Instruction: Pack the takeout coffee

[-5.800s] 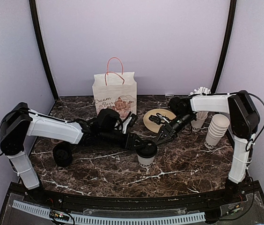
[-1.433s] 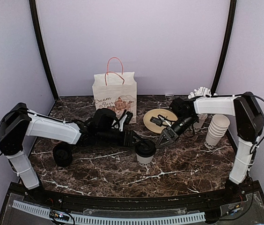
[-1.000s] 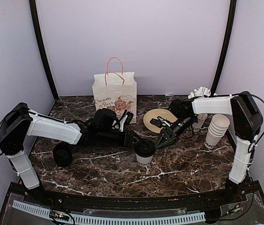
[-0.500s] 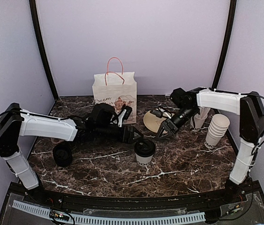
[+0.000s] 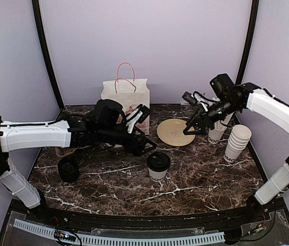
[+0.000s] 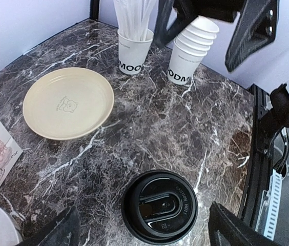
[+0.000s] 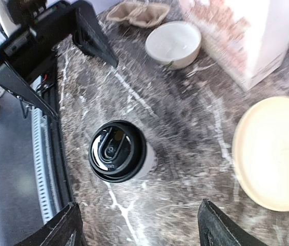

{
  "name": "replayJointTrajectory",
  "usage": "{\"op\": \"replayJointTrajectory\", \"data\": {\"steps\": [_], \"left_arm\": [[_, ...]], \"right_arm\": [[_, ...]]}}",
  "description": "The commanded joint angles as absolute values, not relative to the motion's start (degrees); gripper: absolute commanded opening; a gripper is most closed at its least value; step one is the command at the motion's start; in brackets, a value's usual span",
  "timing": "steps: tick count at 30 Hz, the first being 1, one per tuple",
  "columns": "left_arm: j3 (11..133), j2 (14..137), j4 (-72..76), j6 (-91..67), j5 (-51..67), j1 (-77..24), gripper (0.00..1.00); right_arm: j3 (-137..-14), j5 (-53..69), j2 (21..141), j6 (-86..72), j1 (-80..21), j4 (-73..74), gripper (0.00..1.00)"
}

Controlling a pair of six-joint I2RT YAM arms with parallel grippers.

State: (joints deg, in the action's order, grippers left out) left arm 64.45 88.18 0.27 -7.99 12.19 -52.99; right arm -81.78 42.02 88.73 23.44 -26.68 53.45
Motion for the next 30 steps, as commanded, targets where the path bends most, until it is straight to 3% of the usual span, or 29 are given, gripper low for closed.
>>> {"op": "replayJointTrajectory", "data": {"steps": [1,6,13,15,19,30], "left_arm": [[71.34,90.8,-11.68,5.36,10.21,-55.18,0.89],[79.6,97.01,-20.74,10.73,6.88,-57.54,0.89],[85.54,103.76,-22.46,11.85,7.04,-59.13,0.9],[87.05,105.53,-23.17,11.8,6.74,-59.53,0.96],[88.61,107.89,-24.24,11.63,6.04,-59.97,0.98],[90.18,110.21,-26.7,11.83,5.66,-60.12,0.83]], "right_arm": [[-77.62,36.47,81.7,24.72,-24.94,46.62,0.8],[-74.24,33.88,77.47,24.26,-22.39,44.23,0.81],[-72.61,34.65,76.42,24.17,-21.56,44.0,0.81],[-72.52,35.03,76.54,24.19,-21.53,43.92,0.81],[-72.19,35.87,77.03,24.17,-21.47,43.85,0.81],[-71.63,36.82,77.6,24.52,-21.45,43.88,0.81]]}}
